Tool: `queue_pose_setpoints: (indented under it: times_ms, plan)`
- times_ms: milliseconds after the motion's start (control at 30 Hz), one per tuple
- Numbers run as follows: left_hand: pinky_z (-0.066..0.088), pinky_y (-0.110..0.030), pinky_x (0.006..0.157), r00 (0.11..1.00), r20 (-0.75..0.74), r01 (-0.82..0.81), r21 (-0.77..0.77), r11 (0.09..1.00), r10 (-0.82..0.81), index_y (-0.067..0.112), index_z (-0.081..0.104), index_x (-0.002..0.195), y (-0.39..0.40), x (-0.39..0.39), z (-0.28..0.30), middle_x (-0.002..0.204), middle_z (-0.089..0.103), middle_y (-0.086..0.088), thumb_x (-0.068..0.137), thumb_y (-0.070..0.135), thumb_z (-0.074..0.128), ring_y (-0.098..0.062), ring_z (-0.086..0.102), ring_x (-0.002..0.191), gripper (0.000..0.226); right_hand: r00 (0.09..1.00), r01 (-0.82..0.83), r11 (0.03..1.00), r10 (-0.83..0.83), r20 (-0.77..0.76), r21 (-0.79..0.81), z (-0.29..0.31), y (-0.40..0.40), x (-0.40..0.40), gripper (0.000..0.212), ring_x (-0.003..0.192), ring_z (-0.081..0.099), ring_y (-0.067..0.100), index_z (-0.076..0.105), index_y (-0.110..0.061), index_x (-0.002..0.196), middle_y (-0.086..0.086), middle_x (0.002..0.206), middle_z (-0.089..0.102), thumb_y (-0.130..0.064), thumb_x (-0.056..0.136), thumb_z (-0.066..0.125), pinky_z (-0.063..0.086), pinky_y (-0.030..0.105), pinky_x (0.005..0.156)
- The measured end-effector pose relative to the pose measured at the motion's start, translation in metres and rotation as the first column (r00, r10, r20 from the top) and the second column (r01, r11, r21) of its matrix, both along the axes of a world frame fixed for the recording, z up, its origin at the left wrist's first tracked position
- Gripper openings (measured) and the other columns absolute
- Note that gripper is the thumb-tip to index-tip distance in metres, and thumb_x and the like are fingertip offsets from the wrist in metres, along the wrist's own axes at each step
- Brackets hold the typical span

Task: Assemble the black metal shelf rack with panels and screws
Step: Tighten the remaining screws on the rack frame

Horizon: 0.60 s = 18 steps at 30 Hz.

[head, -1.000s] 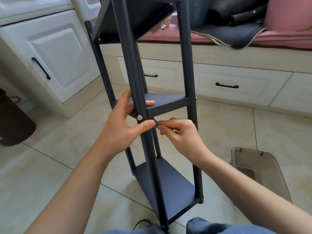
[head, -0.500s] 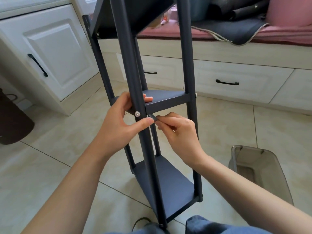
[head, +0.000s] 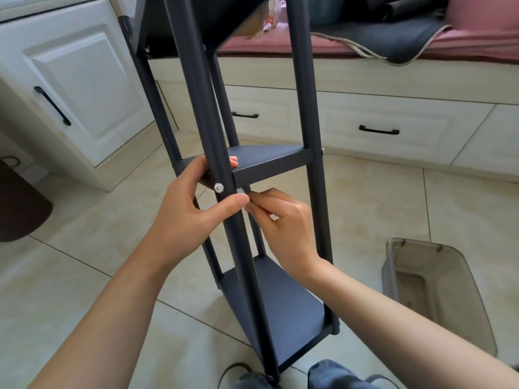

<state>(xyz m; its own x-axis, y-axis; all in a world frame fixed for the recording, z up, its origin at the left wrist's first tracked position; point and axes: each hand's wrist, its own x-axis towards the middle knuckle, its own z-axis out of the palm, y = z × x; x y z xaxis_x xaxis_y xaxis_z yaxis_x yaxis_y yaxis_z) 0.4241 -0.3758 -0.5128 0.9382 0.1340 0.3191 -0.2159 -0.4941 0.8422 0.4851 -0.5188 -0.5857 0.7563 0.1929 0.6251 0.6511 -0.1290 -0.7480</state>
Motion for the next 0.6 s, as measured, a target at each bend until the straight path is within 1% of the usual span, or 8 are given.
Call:
queue_pose_setpoints:
  times_ms: [67,133,200,267,367,433,500,600]
  plan:
    - [0.047,-0.026,0.100,1.000,0.005,0.003,0.009,1.000,-0.003,0.031,0.060,0.121,0.001,0.001,0.000,0.119,0.066,0.015,0.076,0.047,0.072,-0.014,0.059,0.117,0.049,1.000,0.024,1.000,-0.024,0.008,0.006,-0.003,0.005,0.000,0.009,0.065,0.052,-0.005,0.077,-0.001,0.091,-0.012,0.076,0.060,-0.006,0.088,0.070,0.037,0.006,0.067]
    - [0.047,-0.025,0.100,1.000,0.007,0.004,0.021,1.000,-0.004,0.029,0.060,0.122,0.002,0.001,-0.001,0.118,0.065,0.014,0.076,0.046,0.072,-0.015,0.059,0.117,0.050,1.000,0.024,1.000,-0.024,0.000,0.021,-0.006,0.011,0.001,0.009,0.065,0.049,-0.011,0.077,-0.001,0.085,-0.019,0.076,0.052,-0.005,0.088,0.069,0.034,0.004,0.067]
    - [0.047,-0.024,0.100,1.000,0.003,0.005,0.025,1.000,-0.005,0.030,0.060,0.122,0.003,0.002,-0.001,0.118,0.065,0.014,0.076,0.046,0.072,-0.016,0.058,0.118,0.050,1.000,0.014,0.999,-0.014,-0.002,0.048,-0.008,0.016,0.003,0.011,0.066,0.049,-0.012,0.076,-0.001,0.084,-0.023,0.075,0.049,-0.004,0.089,0.067,0.033,0.003,0.067]
    - [0.047,-0.025,0.100,1.000,0.001,0.009,0.020,1.000,-0.009,0.029,0.060,0.122,0.003,0.003,-0.001,0.118,0.066,0.013,0.076,0.046,0.072,-0.017,0.058,0.119,0.050,1.000,0.008,0.997,-0.008,-0.005,0.078,-0.009,0.023,0.003,0.018,0.066,0.050,-0.010,0.076,0.000,0.084,-0.020,0.073,0.051,-0.011,0.091,0.062,0.034,0.003,0.066]
    - [0.047,-0.027,0.101,1.000,0.000,0.016,0.017,1.000,-0.016,0.028,0.060,0.122,0.004,0.004,-0.001,0.120,0.066,0.010,0.076,0.045,0.072,-0.018,0.058,0.119,0.051,0.997,-0.043,0.990,0.051,-0.059,0.132,-0.009,0.032,0.004,0.027,0.070,0.055,-0.005,0.076,-0.001,0.088,-0.004,0.075,0.066,-0.020,0.089,0.056,0.042,0.008,0.067]
    - [0.047,-0.025,0.100,1.000,-0.005,0.018,0.016,1.000,-0.018,0.029,0.060,0.122,0.005,0.005,-0.001,0.121,0.065,0.010,0.076,0.045,0.072,-0.016,0.058,0.119,0.051,0.993,-0.074,0.986,0.086,-0.075,0.151,-0.008,0.035,0.007,0.024,0.077,0.059,-0.001,0.076,-0.002,0.091,0.003,0.082,0.072,-0.018,0.089,0.057,0.048,0.012,0.070]
    - [0.047,-0.023,0.100,1.000,-0.007,0.020,0.017,1.000,-0.020,0.030,0.060,0.122,0.006,0.005,-0.002,0.120,0.065,0.010,0.077,0.045,0.072,-0.015,0.059,0.118,0.049,0.992,-0.093,0.985,0.104,-0.066,0.148,-0.008,0.036,0.009,0.018,0.080,0.061,0.003,0.075,-0.002,0.094,0.006,0.086,0.073,-0.011,0.090,0.060,0.050,0.013,0.072]
    - [0.047,-0.025,0.101,1.000,-0.007,0.022,0.003,1.000,-0.022,0.029,0.060,0.121,0.007,0.005,-0.002,0.122,0.065,0.007,0.076,0.044,0.073,-0.015,0.058,0.118,0.049,0.984,-0.141,0.983,0.153,-0.097,0.114,-0.007,0.032,0.007,0.016,0.087,0.065,0.012,0.074,-0.001,0.103,0.008,0.095,0.072,-0.003,0.093,0.061,0.053,0.024,0.076]
